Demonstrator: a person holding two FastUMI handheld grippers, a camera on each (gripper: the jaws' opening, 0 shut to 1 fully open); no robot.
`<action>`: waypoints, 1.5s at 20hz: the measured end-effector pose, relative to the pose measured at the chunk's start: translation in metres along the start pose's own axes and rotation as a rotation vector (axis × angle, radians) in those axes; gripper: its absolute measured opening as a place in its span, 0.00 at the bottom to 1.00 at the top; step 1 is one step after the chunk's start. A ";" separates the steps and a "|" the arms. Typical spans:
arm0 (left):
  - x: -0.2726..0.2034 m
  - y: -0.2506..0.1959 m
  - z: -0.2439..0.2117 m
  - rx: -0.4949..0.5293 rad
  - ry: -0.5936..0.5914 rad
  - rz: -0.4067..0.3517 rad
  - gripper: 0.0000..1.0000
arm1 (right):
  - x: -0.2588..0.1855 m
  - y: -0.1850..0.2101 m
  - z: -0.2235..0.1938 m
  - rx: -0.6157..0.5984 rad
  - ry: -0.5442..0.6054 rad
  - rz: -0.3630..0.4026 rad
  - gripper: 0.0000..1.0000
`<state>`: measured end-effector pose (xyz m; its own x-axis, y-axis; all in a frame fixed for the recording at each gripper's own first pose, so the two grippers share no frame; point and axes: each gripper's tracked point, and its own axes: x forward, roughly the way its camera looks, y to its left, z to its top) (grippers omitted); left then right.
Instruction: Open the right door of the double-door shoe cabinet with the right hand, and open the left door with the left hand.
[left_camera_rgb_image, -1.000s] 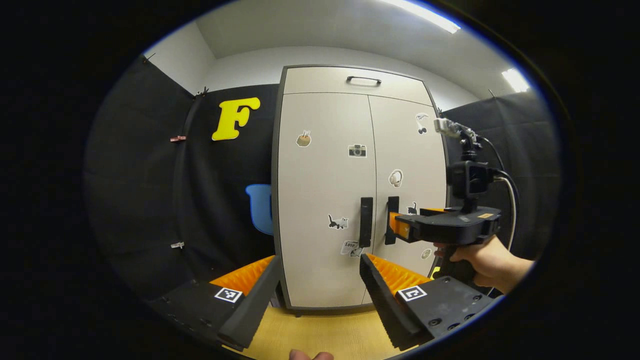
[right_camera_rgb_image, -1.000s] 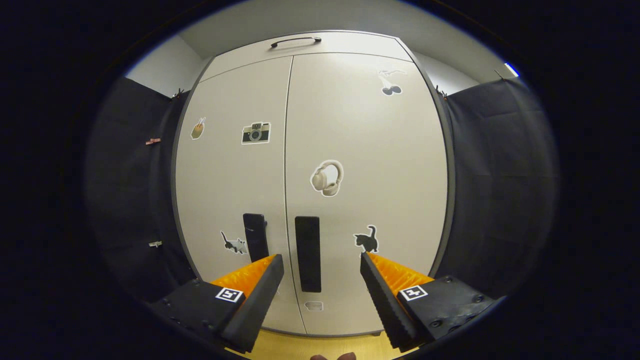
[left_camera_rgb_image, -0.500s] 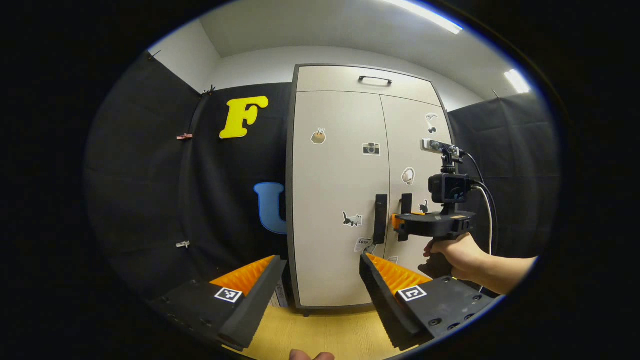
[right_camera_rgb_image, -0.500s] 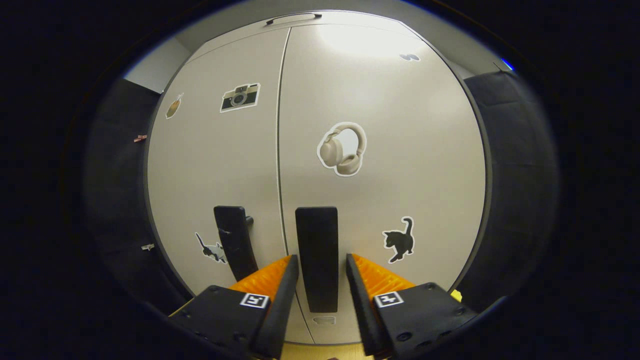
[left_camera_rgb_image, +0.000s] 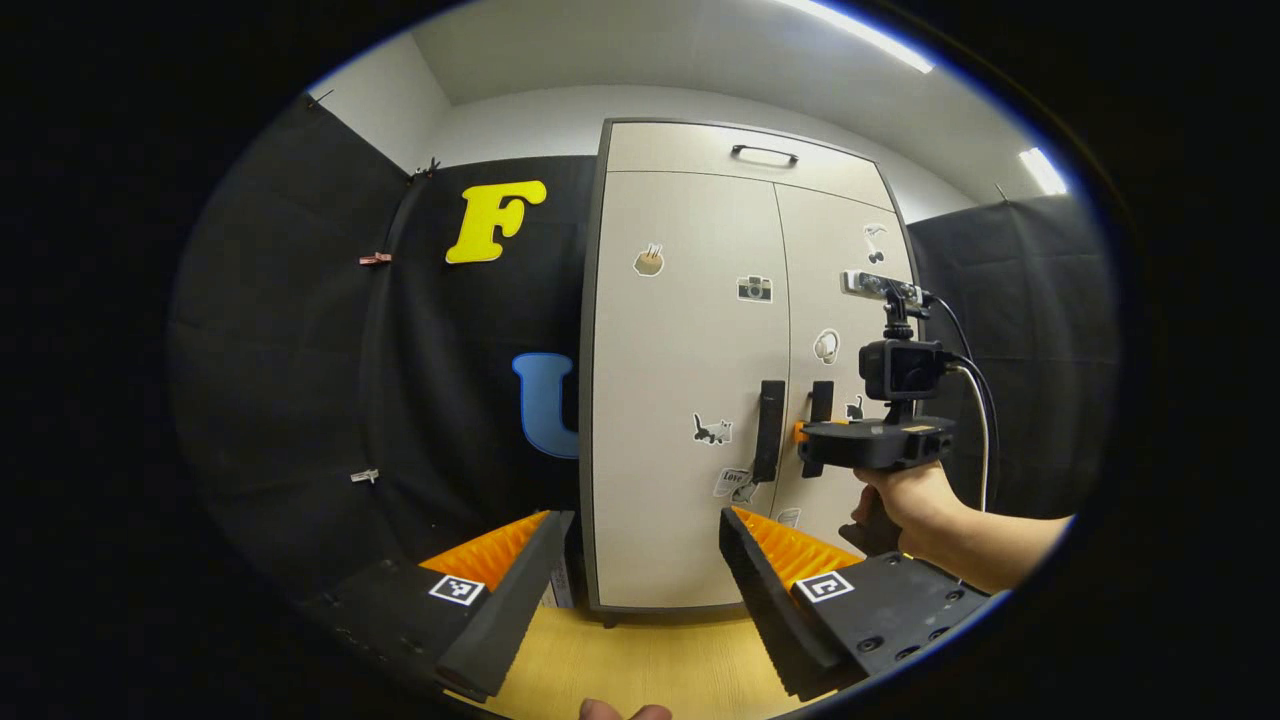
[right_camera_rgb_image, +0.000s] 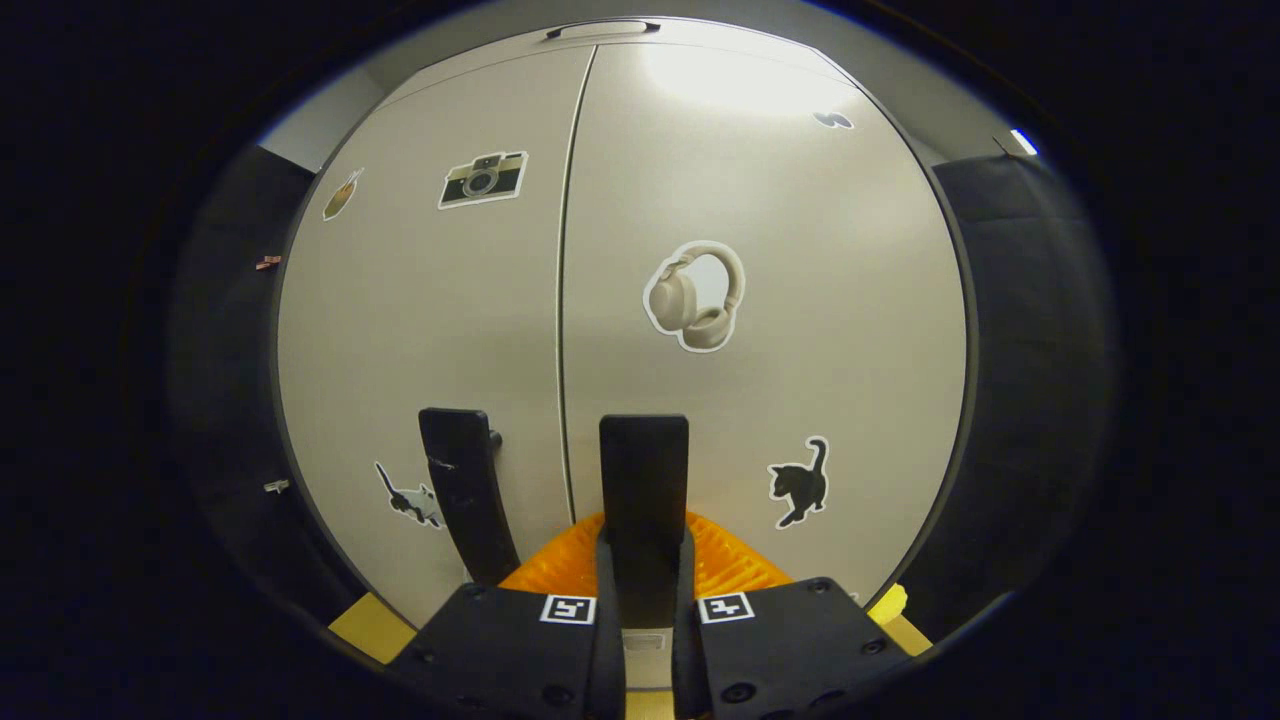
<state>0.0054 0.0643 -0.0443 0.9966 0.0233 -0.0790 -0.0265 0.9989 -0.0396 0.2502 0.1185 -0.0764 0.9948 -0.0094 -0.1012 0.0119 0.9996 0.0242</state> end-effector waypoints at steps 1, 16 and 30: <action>-0.001 0.001 0.001 -0.001 -0.001 0.004 0.97 | 0.000 0.001 0.000 0.014 0.004 0.009 0.15; -0.009 -0.014 0.007 0.013 -0.014 0.033 0.97 | -0.080 -0.030 0.003 0.046 -0.013 0.091 0.10; -0.001 -0.052 0.011 0.025 -0.009 0.018 0.97 | -0.139 -0.096 0.007 0.085 -0.022 0.088 0.09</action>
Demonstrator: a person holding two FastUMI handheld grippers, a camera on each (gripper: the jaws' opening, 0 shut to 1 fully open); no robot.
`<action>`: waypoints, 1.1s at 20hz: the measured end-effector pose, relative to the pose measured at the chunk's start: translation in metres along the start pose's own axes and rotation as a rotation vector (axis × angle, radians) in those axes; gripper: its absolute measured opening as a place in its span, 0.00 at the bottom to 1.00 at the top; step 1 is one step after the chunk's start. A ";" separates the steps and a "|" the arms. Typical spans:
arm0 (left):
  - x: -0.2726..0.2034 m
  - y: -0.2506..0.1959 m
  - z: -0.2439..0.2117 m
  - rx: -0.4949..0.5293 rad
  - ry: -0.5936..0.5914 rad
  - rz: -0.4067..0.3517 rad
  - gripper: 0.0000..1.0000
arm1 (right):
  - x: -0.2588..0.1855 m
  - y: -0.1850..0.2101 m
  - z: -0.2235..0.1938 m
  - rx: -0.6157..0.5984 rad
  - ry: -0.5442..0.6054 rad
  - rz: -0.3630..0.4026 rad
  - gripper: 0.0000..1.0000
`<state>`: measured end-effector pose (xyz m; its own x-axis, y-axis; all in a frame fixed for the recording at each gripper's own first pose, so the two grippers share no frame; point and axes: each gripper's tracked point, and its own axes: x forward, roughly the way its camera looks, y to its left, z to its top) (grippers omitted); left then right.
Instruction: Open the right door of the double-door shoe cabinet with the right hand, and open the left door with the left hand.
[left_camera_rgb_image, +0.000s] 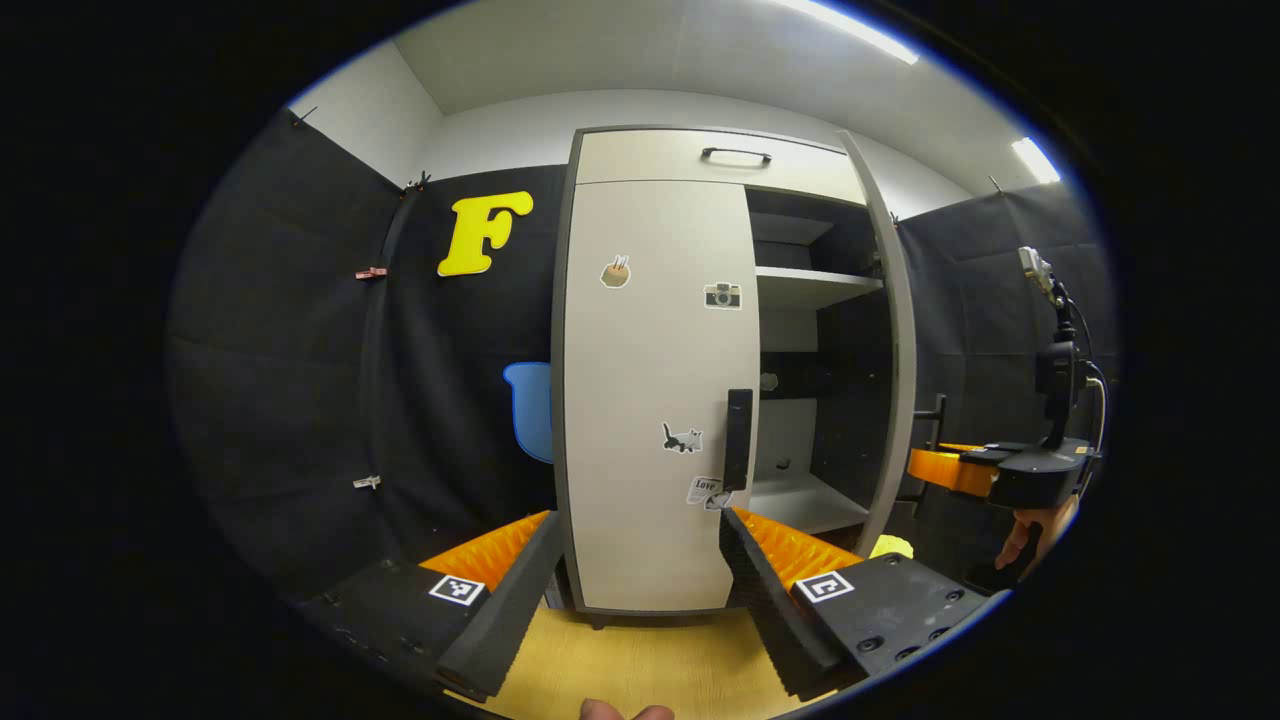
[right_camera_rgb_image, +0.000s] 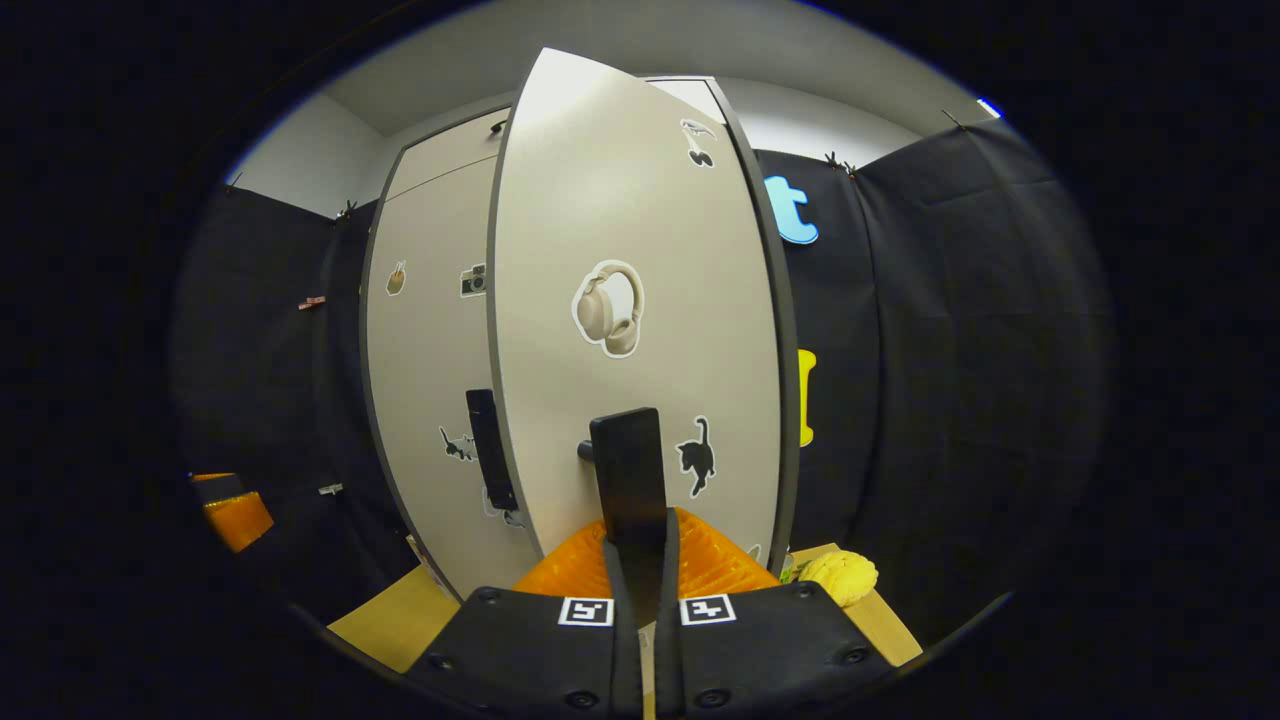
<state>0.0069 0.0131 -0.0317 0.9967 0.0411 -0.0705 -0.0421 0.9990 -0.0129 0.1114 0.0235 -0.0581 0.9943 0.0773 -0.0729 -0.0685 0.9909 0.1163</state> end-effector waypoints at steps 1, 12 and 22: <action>0.002 -0.005 0.001 -0.001 0.001 -0.004 0.97 | -0.003 -0.006 0.001 -0.010 -0.002 -0.005 0.09; 0.019 -0.047 0.002 0.022 0.005 -0.021 0.97 | -0.016 -0.041 0.004 -0.007 0.013 -0.039 0.08; 0.032 -0.081 0.008 0.030 -0.004 -0.042 0.97 | -0.017 -0.052 0.008 0.110 0.020 -0.083 0.06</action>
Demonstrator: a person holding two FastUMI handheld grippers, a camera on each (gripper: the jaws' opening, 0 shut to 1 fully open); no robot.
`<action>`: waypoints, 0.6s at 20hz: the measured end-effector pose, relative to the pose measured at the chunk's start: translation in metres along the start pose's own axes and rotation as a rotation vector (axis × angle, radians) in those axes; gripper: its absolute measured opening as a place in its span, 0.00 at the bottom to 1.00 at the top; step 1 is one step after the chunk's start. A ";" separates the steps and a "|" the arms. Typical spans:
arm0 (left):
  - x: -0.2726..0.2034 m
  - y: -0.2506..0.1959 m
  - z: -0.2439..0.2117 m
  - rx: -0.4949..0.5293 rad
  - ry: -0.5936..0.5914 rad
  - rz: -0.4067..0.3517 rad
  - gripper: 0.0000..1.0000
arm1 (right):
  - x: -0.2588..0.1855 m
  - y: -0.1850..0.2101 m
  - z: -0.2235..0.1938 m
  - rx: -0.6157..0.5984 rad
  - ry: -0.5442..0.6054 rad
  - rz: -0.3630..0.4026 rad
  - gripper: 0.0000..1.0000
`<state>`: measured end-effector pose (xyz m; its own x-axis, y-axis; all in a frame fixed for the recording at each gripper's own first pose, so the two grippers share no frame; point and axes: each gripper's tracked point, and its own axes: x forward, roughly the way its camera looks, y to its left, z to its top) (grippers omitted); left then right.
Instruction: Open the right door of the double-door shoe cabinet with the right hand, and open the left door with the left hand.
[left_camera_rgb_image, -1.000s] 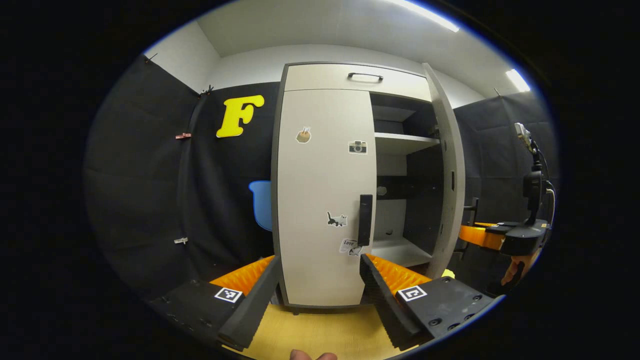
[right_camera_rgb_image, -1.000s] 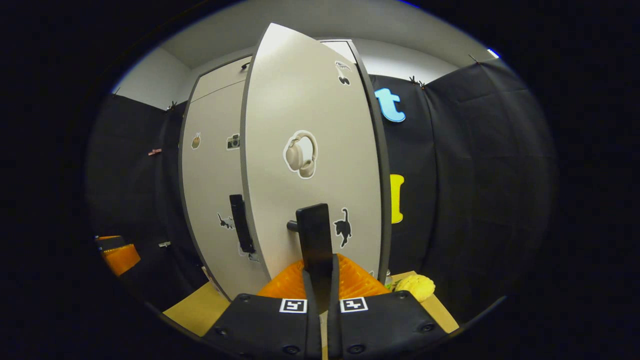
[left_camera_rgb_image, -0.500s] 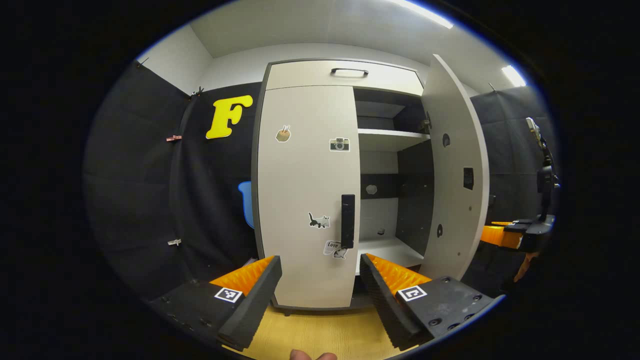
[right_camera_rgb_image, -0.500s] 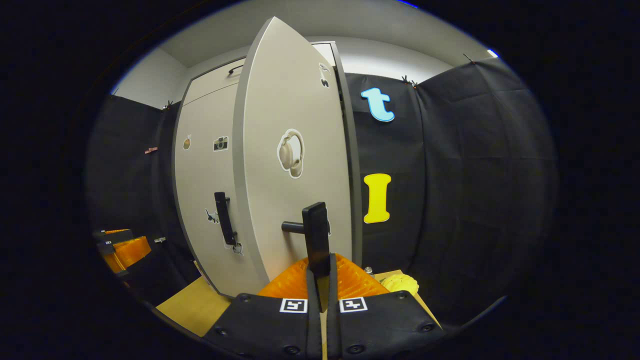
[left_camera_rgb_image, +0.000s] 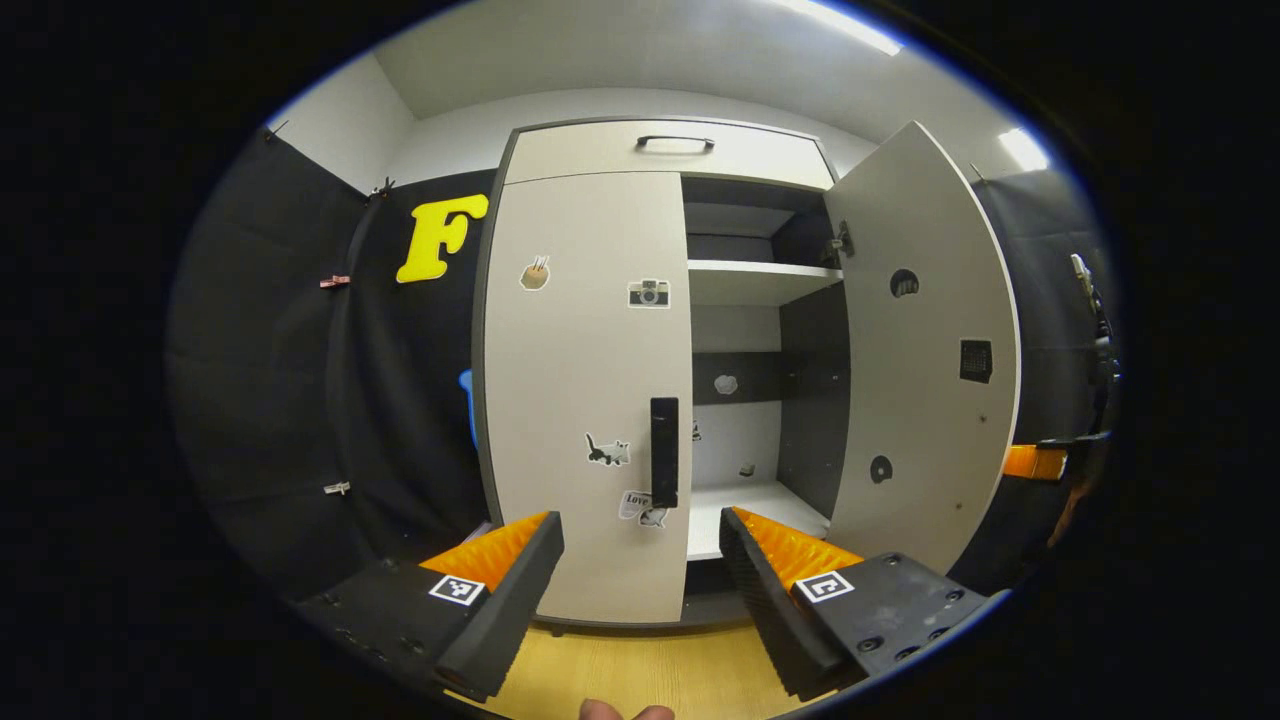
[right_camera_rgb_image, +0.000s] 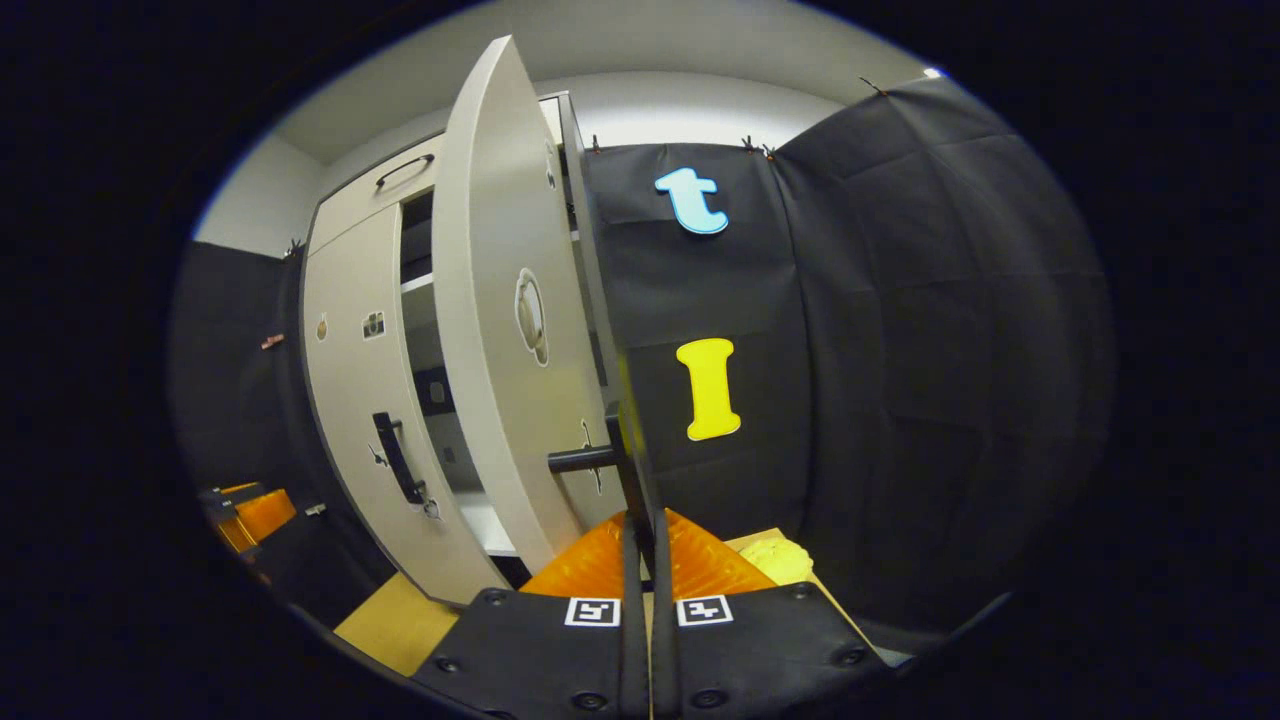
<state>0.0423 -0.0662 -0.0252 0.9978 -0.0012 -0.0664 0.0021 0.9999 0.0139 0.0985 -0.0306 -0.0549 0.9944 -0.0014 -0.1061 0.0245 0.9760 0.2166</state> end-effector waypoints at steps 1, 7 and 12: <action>0.001 -0.002 0.001 0.003 0.000 0.000 0.97 | 0.000 -0.004 0.001 -0.011 -0.005 -0.004 0.07; 0.009 -0.013 0.003 0.014 0.001 -0.005 0.97 | -0.008 -0.008 -0.002 -0.035 0.017 0.007 0.09; 0.034 -0.017 0.009 0.016 -0.003 -0.006 0.97 | -0.017 -0.012 0.000 -0.034 0.009 0.004 0.22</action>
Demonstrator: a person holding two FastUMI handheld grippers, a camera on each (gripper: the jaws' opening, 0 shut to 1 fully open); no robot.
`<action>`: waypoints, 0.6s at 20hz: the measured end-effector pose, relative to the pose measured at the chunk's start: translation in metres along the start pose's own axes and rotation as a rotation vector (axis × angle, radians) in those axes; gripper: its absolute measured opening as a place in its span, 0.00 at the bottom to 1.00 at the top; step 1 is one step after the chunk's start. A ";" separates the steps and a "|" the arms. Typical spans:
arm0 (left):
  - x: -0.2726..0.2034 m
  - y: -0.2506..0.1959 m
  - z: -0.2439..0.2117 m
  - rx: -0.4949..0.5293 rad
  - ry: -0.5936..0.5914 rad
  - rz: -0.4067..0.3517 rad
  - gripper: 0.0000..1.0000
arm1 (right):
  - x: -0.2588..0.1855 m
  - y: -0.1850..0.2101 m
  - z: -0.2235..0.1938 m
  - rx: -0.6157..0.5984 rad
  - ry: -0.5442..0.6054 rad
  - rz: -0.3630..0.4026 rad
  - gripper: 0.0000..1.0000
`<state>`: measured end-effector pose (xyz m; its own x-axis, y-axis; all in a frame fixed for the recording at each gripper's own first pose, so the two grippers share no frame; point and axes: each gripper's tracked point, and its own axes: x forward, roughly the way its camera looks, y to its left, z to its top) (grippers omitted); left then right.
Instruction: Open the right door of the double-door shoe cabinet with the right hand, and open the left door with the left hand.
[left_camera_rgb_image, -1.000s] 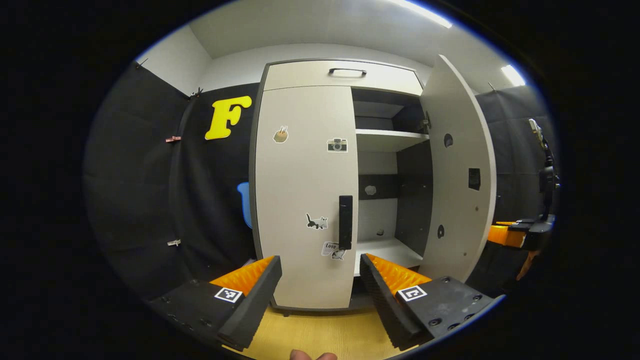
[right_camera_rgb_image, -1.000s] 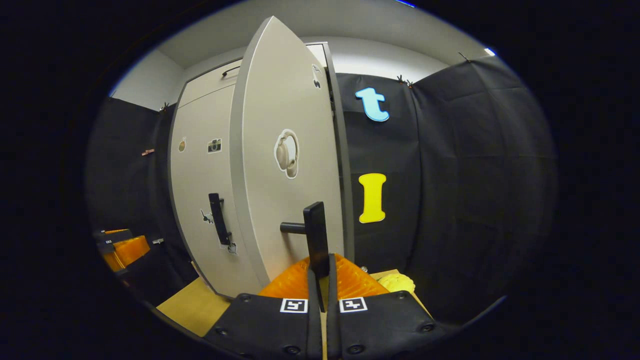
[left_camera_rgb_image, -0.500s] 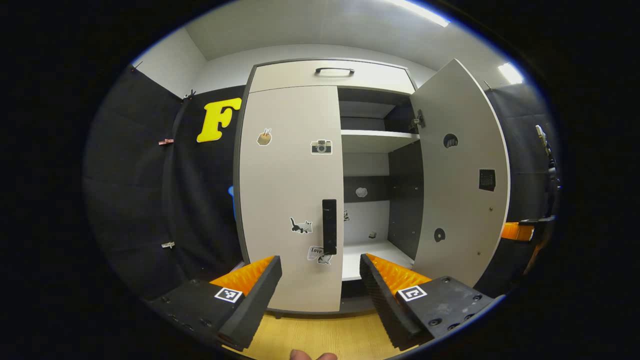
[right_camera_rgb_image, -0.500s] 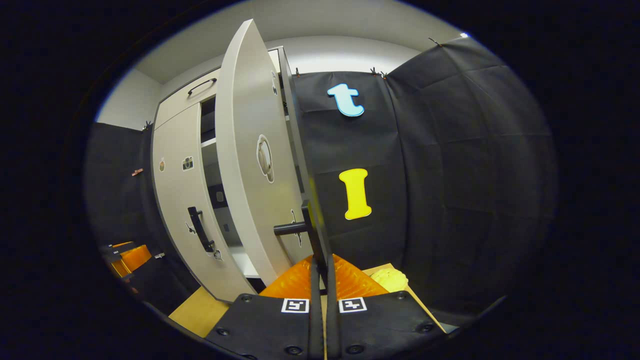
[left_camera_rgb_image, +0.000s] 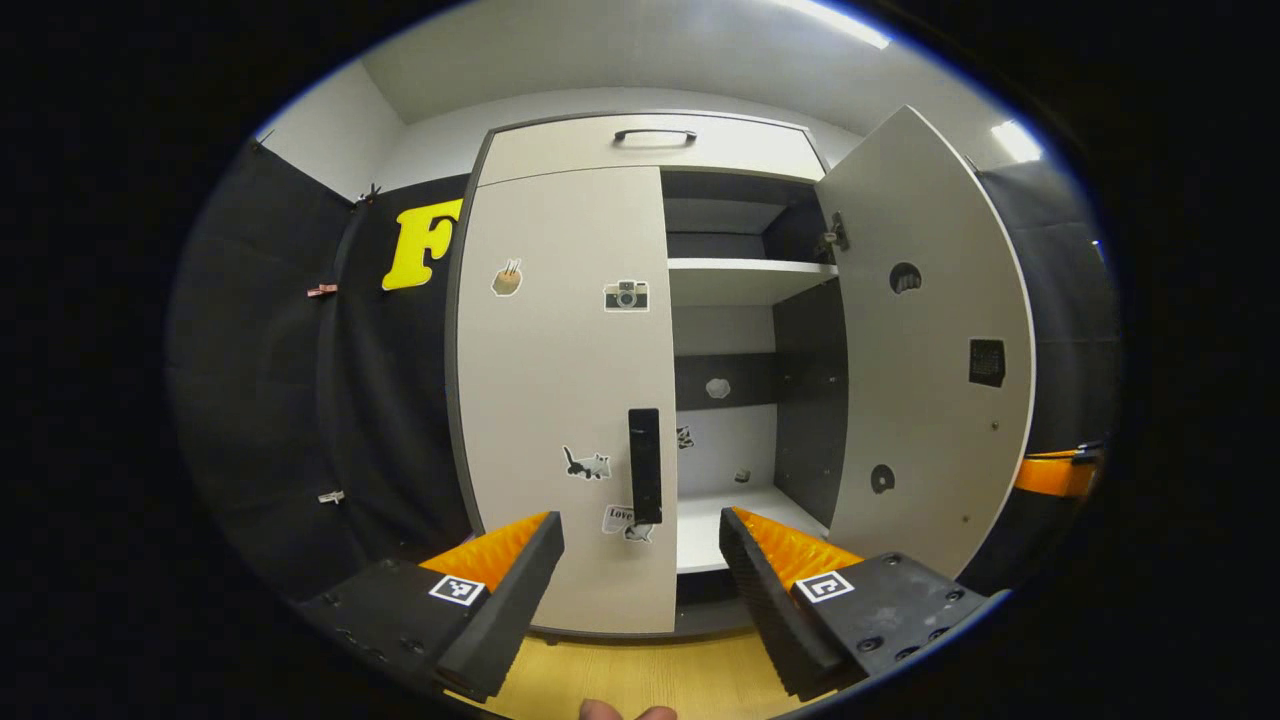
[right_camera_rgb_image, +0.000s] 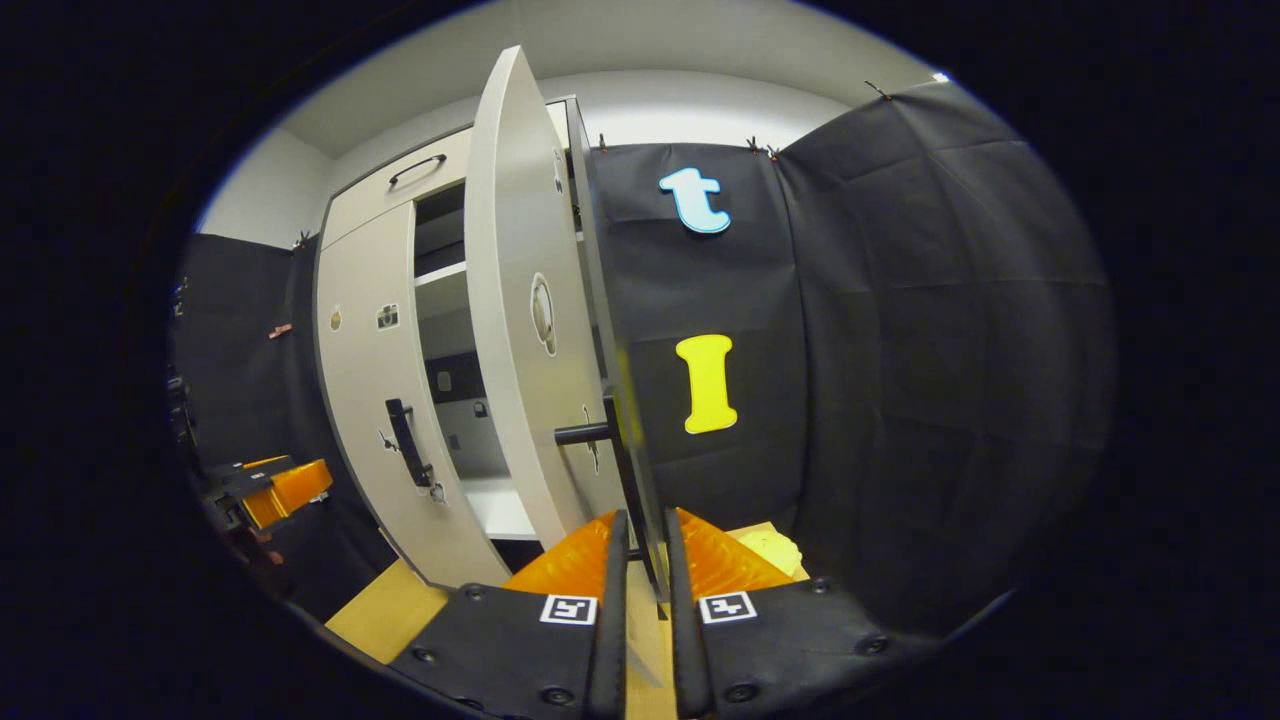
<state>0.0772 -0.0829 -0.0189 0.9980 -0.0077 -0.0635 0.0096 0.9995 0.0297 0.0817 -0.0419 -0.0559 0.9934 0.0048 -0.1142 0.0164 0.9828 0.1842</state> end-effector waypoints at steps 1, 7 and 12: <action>0.007 -0.001 0.002 -0.002 -0.002 -0.004 0.96 | -0.002 -0.001 -0.001 -0.004 0.002 -0.005 0.34; 0.062 -0.015 0.007 -0.002 -0.028 -0.036 0.97 | -0.015 -0.028 -0.005 -0.082 0.011 -0.091 0.89; 0.114 -0.008 -0.005 -0.016 -0.007 -0.005 0.95 | -0.018 -0.034 0.002 -0.100 -0.024 -0.119 0.93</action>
<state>0.1906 -0.0917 -0.0315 0.9983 -0.0133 -0.0569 0.0141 0.9998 0.0138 0.0639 -0.0761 -0.0587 0.9876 -0.1162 -0.1054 0.1241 0.9896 0.0722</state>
